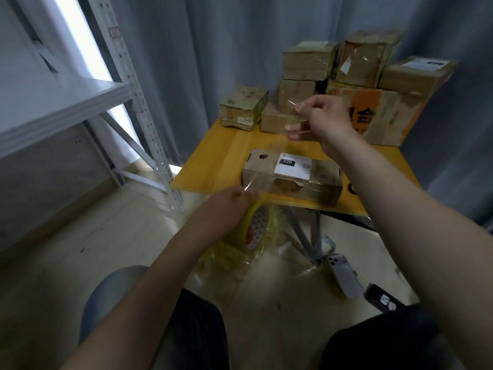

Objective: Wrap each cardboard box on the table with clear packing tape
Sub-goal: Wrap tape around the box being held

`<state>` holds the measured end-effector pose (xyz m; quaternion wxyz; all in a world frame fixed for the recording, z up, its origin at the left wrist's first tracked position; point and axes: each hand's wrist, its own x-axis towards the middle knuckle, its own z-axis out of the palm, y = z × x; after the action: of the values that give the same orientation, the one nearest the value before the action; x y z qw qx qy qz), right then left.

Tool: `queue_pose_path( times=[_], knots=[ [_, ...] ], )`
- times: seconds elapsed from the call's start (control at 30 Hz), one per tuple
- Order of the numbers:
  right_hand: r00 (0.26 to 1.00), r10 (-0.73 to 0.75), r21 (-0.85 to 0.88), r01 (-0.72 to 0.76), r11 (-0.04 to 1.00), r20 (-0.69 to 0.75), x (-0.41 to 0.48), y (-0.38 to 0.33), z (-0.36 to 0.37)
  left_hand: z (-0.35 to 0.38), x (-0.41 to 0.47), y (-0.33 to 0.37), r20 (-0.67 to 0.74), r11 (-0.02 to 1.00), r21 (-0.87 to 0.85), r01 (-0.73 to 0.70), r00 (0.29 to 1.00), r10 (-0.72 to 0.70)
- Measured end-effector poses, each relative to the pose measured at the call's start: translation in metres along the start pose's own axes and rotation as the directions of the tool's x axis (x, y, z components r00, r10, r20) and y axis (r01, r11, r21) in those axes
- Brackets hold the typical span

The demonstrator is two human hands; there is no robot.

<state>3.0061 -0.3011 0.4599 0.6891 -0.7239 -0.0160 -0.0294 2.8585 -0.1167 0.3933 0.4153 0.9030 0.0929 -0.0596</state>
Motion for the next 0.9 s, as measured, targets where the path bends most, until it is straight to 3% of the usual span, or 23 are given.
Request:
queue_pose_path(
  times=[0.1,0.27,0.5,0.77,0.9],
  knots=[
    [0.999,0.023,-0.037,-0.021,0.999,0.04,0.02,0.005,0.013,0.001,0.011,0.006,0.006,0.998,0.024,0.064,0.998,-0.064],
    [0.998,0.063,-0.102,-0.06,0.993,0.022,0.055,0.02,0.022,-0.003,0.023,0.017,0.176,0.987,-0.109,0.12,0.979,-0.1],
    [0.991,0.097,-0.201,-0.077,0.977,0.091,0.082,0.032,0.036,-0.007,0.042,0.018,0.154,0.951,-0.271,0.146,0.982,-0.107],
    [0.975,0.191,-0.279,-0.152,0.948,0.116,0.096,0.059,0.037,-0.005,0.048,0.017,0.261,0.917,-0.346,0.198,0.959,-0.108],
    [0.983,0.142,-0.448,-0.074,0.891,0.12,0.099,0.07,0.043,-0.003,0.052,0.014,0.276,0.916,-0.345,0.202,0.955,-0.107]
  ],
)
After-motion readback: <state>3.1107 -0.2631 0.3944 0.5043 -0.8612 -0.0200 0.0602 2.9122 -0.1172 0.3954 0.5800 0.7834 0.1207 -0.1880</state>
